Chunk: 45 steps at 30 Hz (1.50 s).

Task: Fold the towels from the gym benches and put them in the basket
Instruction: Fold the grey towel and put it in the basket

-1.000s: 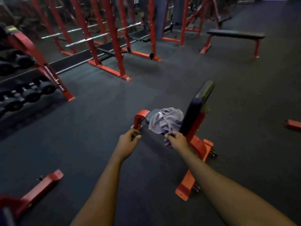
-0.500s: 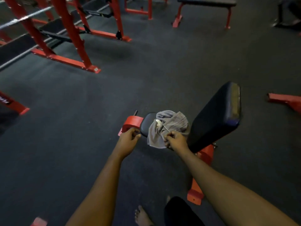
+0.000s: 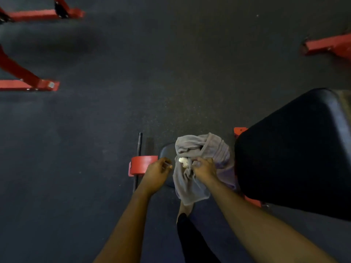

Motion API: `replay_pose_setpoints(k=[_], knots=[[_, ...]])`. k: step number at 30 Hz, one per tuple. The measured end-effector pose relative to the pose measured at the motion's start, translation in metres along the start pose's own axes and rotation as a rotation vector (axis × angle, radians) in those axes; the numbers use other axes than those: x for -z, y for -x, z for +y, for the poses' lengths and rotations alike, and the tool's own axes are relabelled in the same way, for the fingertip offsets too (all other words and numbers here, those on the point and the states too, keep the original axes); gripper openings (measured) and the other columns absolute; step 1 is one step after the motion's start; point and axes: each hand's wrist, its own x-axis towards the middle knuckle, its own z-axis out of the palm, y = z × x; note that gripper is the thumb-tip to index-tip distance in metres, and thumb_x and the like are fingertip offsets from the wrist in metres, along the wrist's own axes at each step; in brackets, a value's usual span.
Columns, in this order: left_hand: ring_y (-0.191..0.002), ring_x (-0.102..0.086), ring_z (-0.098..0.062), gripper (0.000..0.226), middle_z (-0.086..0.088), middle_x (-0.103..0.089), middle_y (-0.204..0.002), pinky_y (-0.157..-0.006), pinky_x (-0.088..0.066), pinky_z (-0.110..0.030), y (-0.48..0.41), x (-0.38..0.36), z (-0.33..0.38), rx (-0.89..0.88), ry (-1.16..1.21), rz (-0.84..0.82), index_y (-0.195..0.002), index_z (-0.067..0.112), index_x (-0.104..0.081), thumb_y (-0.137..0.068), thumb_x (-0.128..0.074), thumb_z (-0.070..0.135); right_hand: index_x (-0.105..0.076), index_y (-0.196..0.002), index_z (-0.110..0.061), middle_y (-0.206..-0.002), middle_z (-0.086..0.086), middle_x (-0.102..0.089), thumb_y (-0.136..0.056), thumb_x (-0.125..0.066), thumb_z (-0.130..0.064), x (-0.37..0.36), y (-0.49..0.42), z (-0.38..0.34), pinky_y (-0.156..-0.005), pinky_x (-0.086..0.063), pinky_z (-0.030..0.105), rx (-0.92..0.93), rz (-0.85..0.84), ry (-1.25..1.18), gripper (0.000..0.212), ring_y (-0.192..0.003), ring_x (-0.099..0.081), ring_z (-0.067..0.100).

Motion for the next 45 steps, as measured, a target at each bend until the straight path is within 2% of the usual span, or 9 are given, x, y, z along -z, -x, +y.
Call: replay_pose_setpoints(k=[5,9,14,21,27,33,36,42,45], knots=[[-0.089,-0.066,-0.016,0.018,0.001,-0.069,-0.099,-0.079,-0.054,-0.034,-0.078,0.009,-0.013,-0.019,-0.058,-0.102,-0.114,0.017,-0.062,-0.096,-0.058,0.021,-0.036,-0.140,-0.047,-0.154,0.010,-0.013,-0.091,-0.041,-0.065,-0.027,-0.048,-0.012,-0.116,-0.020,0.054,-0.214,-0.004,0.326,0.053,-0.138,-0.022,0.037],[-0.086,-0.064,-0.011,0.022,0.002,-0.068,-0.101,-0.073,-0.048,-0.022,-0.099,0.014,-0.009,-0.067,-0.078,-0.184,-0.117,0.014,-0.062,-0.096,-0.058,0.021,-0.043,-0.143,-0.026,-0.151,0.009,-0.033,-0.091,-0.046,-0.061,-0.040,-0.046,-0.012,-0.115,-0.020,0.048,-0.190,0.192,0.385,0.062,-0.138,-0.031,0.033],[-0.080,-0.063,-0.009,0.017,0.003,-0.069,-0.096,-0.068,-0.050,-0.016,-0.107,0.031,0.003,-0.206,-0.092,-0.282,-0.111,0.014,-0.063,-0.096,-0.058,0.020,-0.053,-0.132,-0.001,-0.136,0.021,-0.052,-0.092,-0.056,-0.043,-0.026,-0.025,-0.025,-0.109,-0.035,0.044,-0.363,0.351,0.069,0.057,-0.128,-0.048,0.036],[-0.100,-0.064,-0.021,0.037,-0.009,-0.067,-0.115,-0.084,-0.050,-0.030,-0.078,0.072,0.073,-0.659,-0.111,-0.464,-0.121,0.010,-0.060,-0.085,-0.058,0.011,-0.063,-0.077,-0.007,-0.077,0.011,-0.067,-0.077,-0.063,-0.003,0.026,0.068,-0.068,-0.065,-0.043,0.030,-0.175,0.871,-0.319,0.004,-0.076,-0.064,0.029],[-0.121,-0.055,-0.014,0.079,-0.002,-0.058,-0.134,-0.091,-0.037,-0.014,-0.010,0.111,0.165,-0.955,-0.183,-0.552,-0.147,0.016,-0.037,-0.077,-0.074,0.010,-0.055,-0.085,-0.017,-0.073,0.003,-0.071,-0.072,-0.076,-0.001,0.079,0.185,-0.129,-0.066,-0.053,0.030,0.187,0.996,-0.576,0.029,-0.066,-0.066,0.010],[-0.086,-0.064,-0.033,0.017,-0.012,-0.070,-0.091,-0.070,-0.048,-0.043,0.044,0.142,0.228,-1.158,-0.302,-0.343,-0.099,0.007,-0.059,-0.086,-0.057,0.018,-0.049,-0.095,-0.006,-0.087,0.027,-0.069,-0.074,-0.077,0.006,0.119,0.261,-0.165,-0.071,-0.055,0.034,0.375,1.065,-0.739,0.037,-0.075,-0.070,0.021],[-0.067,-0.056,-0.027,0.021,-0.003,-0.059,-0.068,-0.059,-0.037,-0.036,0.071,0.160,0.261,-1.230,-0.270,-0.258,-0.070,0.014,-0.046,-0.090,-0.054,0.015,-0.057,-0.103,-0.007,-0.101,0.014,-0.069,-0.077,-0.077,0.006,0.129,0.284,-0.168,-0.082,-0.054,0.026,0.436,1.063,-0.836,0.035,-0.086,-0.068,0.015],[-0.072,-0.053,-0.014,0.007,-0.003,-0.059,-0.078,-0.060,-0.039,-0.017,0.113,0.197,0.293,-1.341,0.026,-0.144,-0.099,0.006,-0.058,-0.095,-0.053,0.008,-0.072,-0.103,-0.003,-0.103,0.016,-0.075,-0.084,-0.076,-0.014,0.131,0.306,-0.164,-0.091,-0.054,0.041,0.465,0.834,-0.635,0.022,-0.098,-0.071,0.021],[-0.066,-0.052,-0.014,0.008,-0.003,-0.059,-0.075,-0.059,-0.035,-0.026,0.133,0.224,0.309,-1.337,0.301,0.110,-0.099,0.009,-0.057,-0.097,-0.050,0.012,-0.074,-0.088,-0.012,-0.085,0.001,-0.076,-0.082,-0.079,-0.027,0.122,0.314,-0.151,-0.076,-0.055,0.034,0.398,0.821,-0.586,0.017,-0.079,-0.068,0.010]])
